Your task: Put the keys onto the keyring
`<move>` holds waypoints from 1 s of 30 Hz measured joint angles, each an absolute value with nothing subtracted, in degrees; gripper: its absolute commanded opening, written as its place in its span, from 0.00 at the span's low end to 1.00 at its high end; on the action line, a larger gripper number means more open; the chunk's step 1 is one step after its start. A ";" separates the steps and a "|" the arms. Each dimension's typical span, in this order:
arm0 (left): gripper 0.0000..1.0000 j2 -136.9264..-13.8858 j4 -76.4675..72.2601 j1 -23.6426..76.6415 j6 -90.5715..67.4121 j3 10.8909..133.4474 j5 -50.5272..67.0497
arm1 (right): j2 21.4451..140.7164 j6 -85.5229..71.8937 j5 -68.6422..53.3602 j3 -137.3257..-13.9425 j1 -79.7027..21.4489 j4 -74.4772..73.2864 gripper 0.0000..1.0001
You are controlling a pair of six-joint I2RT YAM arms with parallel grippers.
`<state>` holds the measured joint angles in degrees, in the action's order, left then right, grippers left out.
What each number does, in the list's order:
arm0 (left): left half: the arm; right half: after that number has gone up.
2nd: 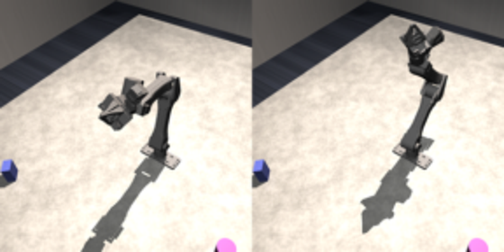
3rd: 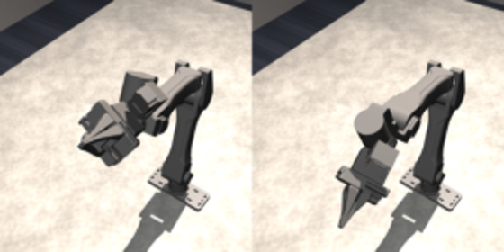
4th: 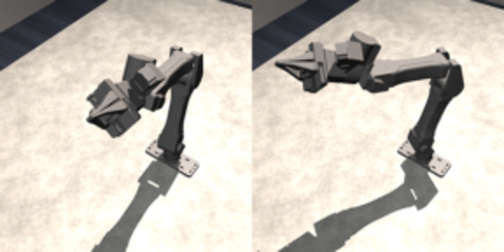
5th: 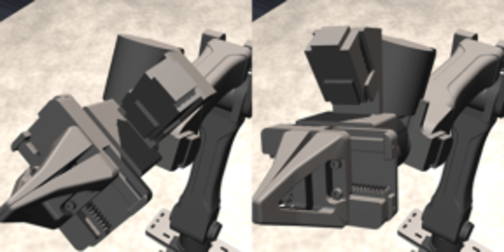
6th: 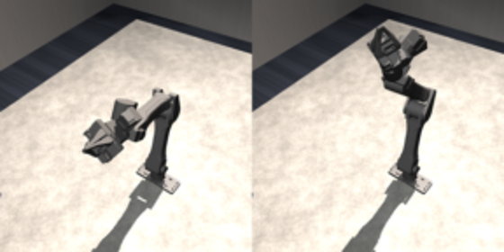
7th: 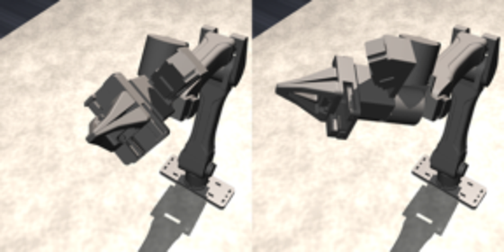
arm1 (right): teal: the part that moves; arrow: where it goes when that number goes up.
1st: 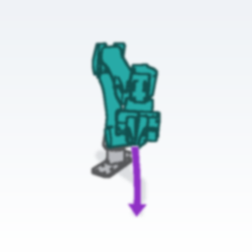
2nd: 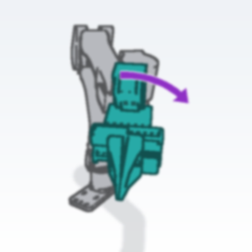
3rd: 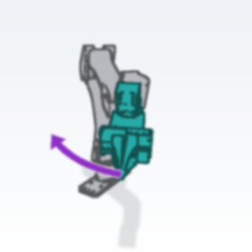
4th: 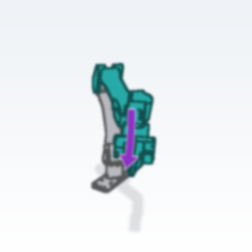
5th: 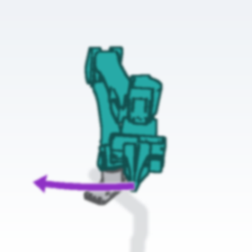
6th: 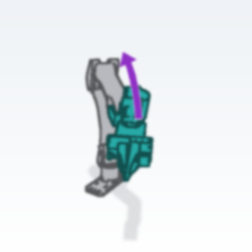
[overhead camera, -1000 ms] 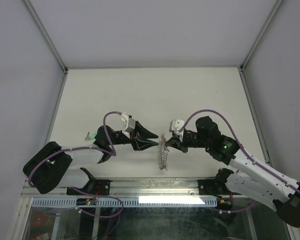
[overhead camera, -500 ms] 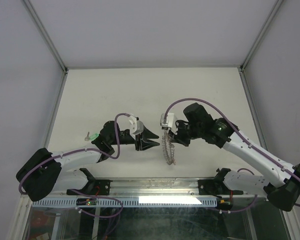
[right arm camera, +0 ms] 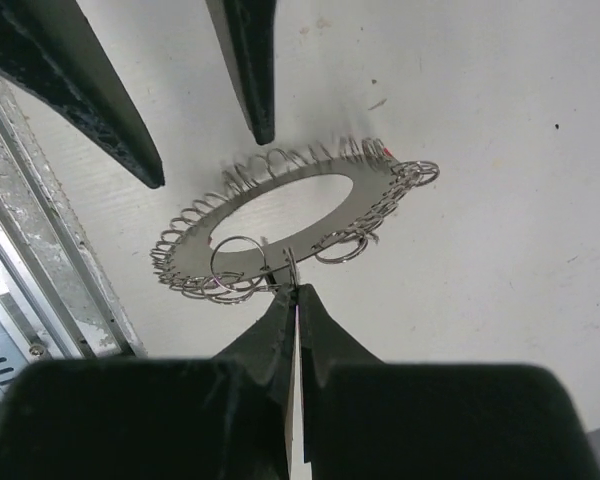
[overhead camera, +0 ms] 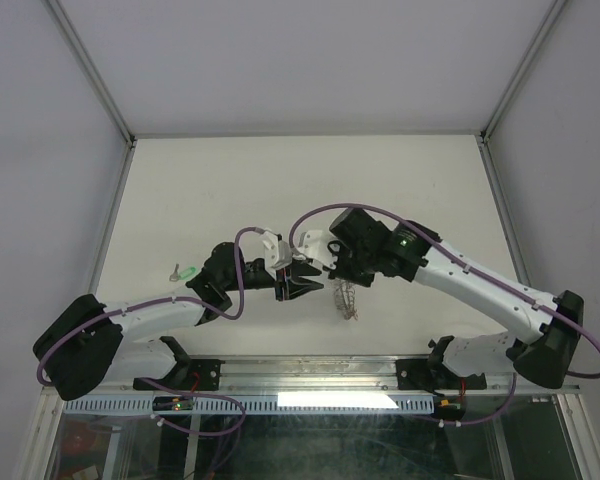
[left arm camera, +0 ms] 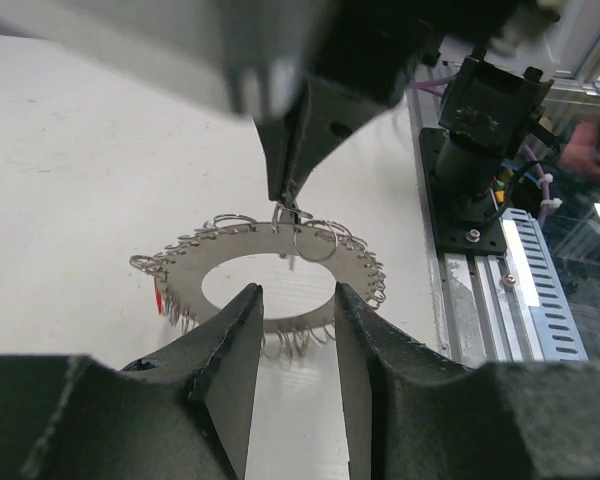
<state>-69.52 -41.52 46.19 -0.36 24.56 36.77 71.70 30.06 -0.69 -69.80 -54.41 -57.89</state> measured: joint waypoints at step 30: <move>0.32 -71.68 -42.92 47.62 -0.16 25.41 34.50 | 78.06 25.34 -5.26 -78.08 -54.92 -67.94 0.00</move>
<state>-71.68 -42.92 47.62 -0.16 25.41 34.50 78.06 25.34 -5.26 -78.08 -54.92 -67.94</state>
